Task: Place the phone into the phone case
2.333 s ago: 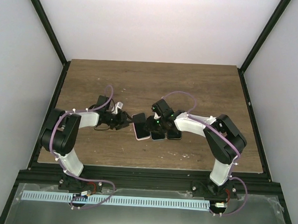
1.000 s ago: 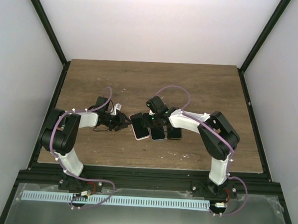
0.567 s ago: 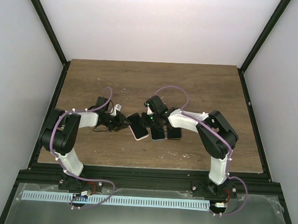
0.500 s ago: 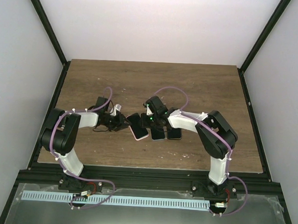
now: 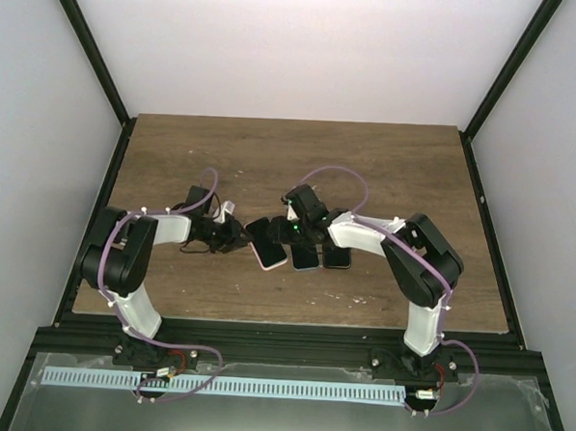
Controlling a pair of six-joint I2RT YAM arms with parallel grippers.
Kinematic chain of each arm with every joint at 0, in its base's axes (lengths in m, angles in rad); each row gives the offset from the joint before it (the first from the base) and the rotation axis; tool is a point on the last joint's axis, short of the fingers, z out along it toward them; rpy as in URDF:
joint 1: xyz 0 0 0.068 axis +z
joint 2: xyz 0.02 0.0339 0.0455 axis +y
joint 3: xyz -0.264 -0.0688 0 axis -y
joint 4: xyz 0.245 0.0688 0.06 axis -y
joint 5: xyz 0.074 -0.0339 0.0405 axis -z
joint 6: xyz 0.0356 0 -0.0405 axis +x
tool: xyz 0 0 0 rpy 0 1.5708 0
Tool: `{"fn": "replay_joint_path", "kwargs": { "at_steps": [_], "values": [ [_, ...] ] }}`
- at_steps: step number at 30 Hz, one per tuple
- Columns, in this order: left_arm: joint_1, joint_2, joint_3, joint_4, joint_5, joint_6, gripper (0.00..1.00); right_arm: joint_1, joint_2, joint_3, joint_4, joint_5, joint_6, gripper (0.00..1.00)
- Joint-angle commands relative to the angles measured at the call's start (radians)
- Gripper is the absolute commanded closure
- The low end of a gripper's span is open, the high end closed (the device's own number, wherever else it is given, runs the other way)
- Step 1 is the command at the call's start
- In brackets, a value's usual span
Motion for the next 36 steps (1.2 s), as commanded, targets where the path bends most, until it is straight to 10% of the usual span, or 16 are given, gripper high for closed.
{"fn": "replay_joint_path", "kwargs": {
  "at_steps": [1,36],
  "values": [
    [0.003,0.029,0.021,0.016,-0.002,0.003,0.70,-0.025,0.004,0.016,-0.044,0.075,-0.037,0.49],
    [-0.064,-0.003,-0.061,-0.002,0.035,-0.016,0.76,-0.046,0.095,-0.084,0.454,-0.499,0.268,0.40]
  ]
}}
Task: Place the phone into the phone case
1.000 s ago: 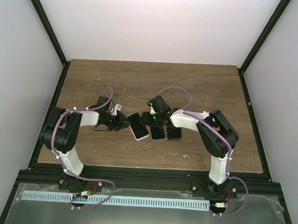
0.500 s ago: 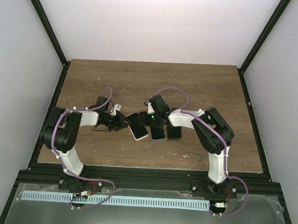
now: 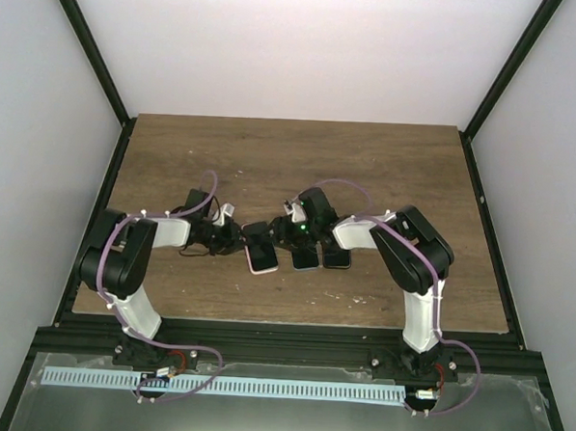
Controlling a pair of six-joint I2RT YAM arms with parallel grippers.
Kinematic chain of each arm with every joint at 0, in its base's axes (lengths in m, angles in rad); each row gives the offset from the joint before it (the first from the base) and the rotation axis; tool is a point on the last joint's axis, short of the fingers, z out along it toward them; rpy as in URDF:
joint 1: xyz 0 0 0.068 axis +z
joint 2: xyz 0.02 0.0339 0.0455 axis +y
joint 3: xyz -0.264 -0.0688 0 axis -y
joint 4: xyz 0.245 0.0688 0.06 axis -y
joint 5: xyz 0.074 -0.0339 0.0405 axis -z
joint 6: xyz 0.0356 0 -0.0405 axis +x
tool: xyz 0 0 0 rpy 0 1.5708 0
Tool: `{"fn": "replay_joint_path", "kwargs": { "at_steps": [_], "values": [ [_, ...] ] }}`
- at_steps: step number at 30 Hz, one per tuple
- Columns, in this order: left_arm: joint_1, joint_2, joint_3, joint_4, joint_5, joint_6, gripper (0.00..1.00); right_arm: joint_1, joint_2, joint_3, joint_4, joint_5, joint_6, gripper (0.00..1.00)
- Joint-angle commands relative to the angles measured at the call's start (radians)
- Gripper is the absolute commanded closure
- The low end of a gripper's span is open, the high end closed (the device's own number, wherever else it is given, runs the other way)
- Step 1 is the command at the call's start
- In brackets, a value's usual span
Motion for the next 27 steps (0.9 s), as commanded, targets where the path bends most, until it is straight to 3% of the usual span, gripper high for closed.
{"fn": "replay_joint_path", "kwargs": {
  "at_steps": [1,8,18,27],
  "values": [
    [-0.057,0.003,-0.033,-0.039,0.026,-0.005,0.76,0.027,-0.008,-0.009,0.177,-0.150,0.086,0.41],
    [-0.063,-0.013,-0.039,-0.077,-0.014,0.023,0.62,0.019,-0.059,-0.073,0.265,-0.165,0.141,0.40],
    [-0.069,-0.084,-0.030,-0.199,-0.134,0.084,0.53,0.015,-0.090,-0.132,0.278,-0.135,0.149,0.41],
    [-0.069,-0.120,-0.078,-0.065,-0.007,0.038,0.70,0.014,-0.106,-0.149,0.196,-0.069,0.090,0.44]
  ]
}}
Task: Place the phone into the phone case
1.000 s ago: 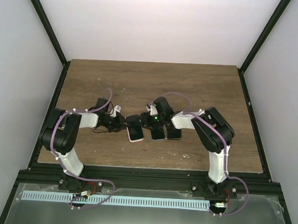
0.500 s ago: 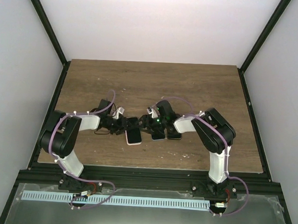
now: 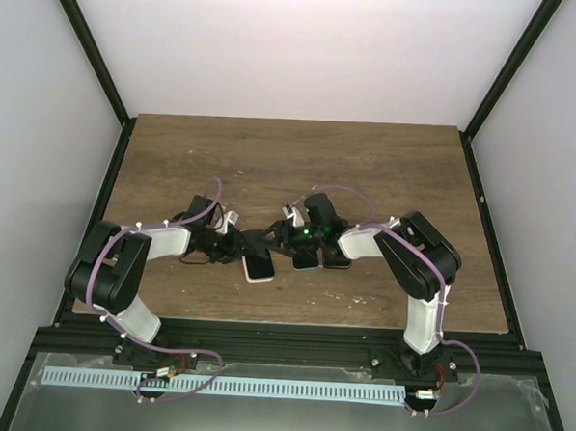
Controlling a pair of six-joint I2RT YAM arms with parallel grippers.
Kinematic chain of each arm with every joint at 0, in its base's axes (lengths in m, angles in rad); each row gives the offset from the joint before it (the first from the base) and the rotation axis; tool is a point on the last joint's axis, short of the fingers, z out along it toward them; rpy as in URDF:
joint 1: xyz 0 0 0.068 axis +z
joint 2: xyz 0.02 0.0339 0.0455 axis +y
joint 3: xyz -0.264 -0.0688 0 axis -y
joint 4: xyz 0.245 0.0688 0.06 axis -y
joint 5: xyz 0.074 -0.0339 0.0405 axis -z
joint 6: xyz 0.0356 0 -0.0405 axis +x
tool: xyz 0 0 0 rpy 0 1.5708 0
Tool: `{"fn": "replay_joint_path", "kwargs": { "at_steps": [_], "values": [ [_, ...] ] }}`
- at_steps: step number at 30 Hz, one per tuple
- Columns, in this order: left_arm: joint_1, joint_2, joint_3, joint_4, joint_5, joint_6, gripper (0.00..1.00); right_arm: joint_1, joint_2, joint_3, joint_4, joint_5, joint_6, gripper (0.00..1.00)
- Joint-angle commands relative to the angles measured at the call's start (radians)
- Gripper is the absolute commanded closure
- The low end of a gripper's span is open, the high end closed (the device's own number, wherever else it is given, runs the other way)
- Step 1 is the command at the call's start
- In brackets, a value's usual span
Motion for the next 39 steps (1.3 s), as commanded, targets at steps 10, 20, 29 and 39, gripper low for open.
{"fn": "replay_joint_path", "kwargs": {
  "at_steps": [10,20,29,39],
  "values": [
    [-0.006,-0.001,-0.029,0.055,0.065,-0.006,0.76,0.005,-0.108,-0.019,-0.242,0.239,-0.165,0.78],
    [-0.006,0.005,-0.026,0.078,0.073,-0.022,0.76,0.005,-0.033,0.004,-0.192,0.165,-0.155,0.72],
    [-0.009,0.017,-0.037,0.127,0.094,-0.039,0.79,0.006,0.005,-0.016,-0.068,0.067,-0.127,0.88],
    [-0.009,-0.043,-0.043,0.207,0.212,-0.092,0.89,-0.015,-0.106,-0.086,-0.055,0.042,-0.157,0.86]
  ]
}}
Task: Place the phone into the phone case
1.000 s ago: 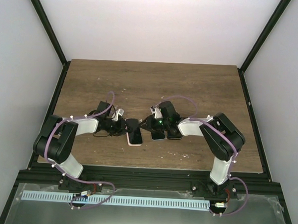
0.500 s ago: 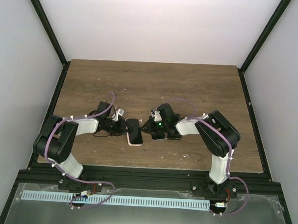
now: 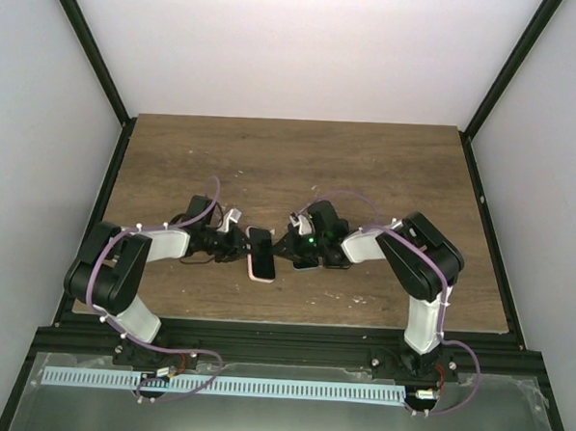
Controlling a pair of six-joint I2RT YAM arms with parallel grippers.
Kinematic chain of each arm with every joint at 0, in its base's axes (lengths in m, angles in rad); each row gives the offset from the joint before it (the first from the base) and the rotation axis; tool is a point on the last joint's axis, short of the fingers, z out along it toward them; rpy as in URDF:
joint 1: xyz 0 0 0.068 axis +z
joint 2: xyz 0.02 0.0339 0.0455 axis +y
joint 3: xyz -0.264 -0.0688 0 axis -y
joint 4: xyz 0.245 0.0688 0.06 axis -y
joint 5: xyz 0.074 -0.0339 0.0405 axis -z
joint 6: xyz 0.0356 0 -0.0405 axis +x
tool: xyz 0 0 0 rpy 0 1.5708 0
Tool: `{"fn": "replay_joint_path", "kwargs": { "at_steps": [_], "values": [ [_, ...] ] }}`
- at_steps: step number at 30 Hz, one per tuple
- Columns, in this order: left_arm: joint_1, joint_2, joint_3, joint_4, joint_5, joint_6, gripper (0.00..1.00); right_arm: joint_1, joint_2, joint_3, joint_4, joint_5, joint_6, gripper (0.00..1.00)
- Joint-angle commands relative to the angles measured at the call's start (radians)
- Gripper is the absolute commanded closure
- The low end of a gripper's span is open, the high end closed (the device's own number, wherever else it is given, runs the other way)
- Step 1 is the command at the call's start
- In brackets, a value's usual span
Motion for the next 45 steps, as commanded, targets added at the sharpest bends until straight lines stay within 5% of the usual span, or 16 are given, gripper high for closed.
{"fn": "replay_joint_path", "kwargs": {
  "at_steps": [1,10,19,26,33,36,41,45],
  "values": [
    [-0.011,-0.047,-0.011,0.067,0.110,-0.016,0.89,-0.020,-0.141,-0.076,0.067,-0.031,-0.018,0.84],
    [-0.011,-0.160,-0.010,0.242,0.247,-0.153,0.90,-0.100,-0.498,-0.244,0.039,-0.046,-0.029,0.41],
    [-0.014,-0.308,0.031,0.420,0.313,-0.365,0.87,-0.099,-0.720,-0.363,0.226,-0.157,0.124,0.08],
    [-0.030,-0.367,0.057,0.547,0.352,-0.499,0.86,-0.091,-0.680,-0.391,0.540,-0.274,0.329,0.20],
    [-0.034,-0.375,0.036,0.632,0.358,-0.571,0.85,-0.084,-0.698,-0.380,0.582,-0.283,0.343,0.47],
    [-0.037,-0.355,0.002,0.787,0.359,-0.675,0.84,-0.083,-0.699,-0.380,0.588,-0.287,0.353,0.48],
    [-0.046,-0.319,-0.020,0.864,0.362,-0.719,0.84,-0.081,-0.685,-0.364,0.583,-0.290,0.364,0.36],
    [-0.047,-0.319,-0.029,0.875,0.360,-0.720,0.83,-0.075,-0.668,-0.344,0.624,-0.306,0.394,0.42]
  ]
}}
